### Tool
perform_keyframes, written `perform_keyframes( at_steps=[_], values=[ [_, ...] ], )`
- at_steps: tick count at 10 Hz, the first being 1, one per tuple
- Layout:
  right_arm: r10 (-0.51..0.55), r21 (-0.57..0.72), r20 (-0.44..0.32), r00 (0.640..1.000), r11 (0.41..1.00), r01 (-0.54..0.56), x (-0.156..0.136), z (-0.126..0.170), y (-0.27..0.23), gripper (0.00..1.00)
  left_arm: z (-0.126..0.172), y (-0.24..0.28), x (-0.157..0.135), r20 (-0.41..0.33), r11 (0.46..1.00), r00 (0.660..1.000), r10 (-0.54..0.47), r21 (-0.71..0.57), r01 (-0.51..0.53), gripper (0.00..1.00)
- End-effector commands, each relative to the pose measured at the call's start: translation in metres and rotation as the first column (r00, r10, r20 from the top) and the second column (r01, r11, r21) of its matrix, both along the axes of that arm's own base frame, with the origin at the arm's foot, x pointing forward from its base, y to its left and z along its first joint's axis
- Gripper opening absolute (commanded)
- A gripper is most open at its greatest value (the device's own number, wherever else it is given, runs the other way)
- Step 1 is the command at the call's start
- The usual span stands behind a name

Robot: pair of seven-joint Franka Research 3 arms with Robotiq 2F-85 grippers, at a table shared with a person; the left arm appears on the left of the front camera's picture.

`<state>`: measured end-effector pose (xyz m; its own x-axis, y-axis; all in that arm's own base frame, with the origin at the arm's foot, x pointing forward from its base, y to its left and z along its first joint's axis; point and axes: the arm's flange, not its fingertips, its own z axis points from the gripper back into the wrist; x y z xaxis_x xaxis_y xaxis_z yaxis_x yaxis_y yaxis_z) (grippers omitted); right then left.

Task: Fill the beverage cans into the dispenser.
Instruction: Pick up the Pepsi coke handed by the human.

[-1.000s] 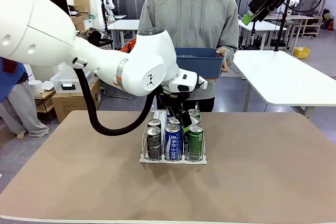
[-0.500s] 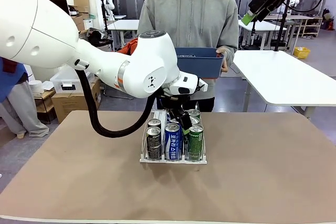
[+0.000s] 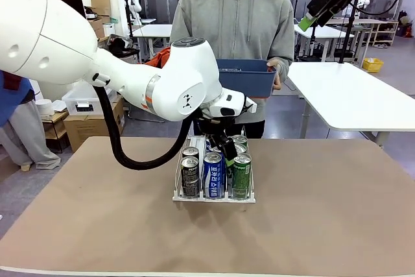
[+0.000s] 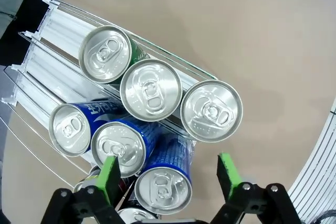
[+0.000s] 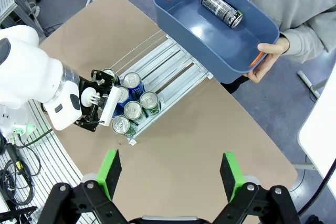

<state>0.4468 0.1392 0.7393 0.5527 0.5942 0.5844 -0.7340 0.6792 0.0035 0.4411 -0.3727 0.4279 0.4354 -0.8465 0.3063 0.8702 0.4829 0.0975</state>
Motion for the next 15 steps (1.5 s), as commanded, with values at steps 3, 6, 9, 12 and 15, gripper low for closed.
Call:
perform_keyframes(
  at_steps=[3,6,9,12,15],
  values=[
    [0.002,-0.002,-0.008,1.0,1.0,-0.002,-0.002,0.0,-0.001,1.0,0.063,0.042,0.0,-0.018,0.994,0.998,-0.067,-0.091,0.065,1.0],
    [0.002,-0.002,-0.008,1.0,1.0,-0.002,-0.002,0.0,-0.001,1.0,0.124,0.098,0.013,-0.034,0.979,0.984,-0.175,-0.107,0.171,1.0],
    [0.002,-0.002,-0.008,1.0,1.0,-0.002,-0.002,0.0,-0.001,1.0,0.182,0.154,0.019,0.001,0.961,0.978,-0.209,-0.185,0.205,1.0],
    [0.002,-0.002,-0.008,1.0,1.0,-0.002,-0.002,0.0,-0.001,1.0,0.236,0.199,0.007,0.053,0.951,0.989,-0.139,-0.272,0.148,1.0],
    [0.002,-0.002,-0.008,1.0,1.0,-0.002,-0.002,0.0,-0.001,1.0,0.274,0.216,-0.024,0.09,0.955,0.994,-0.065,-0.284,0.088,1.0]
  ],
)
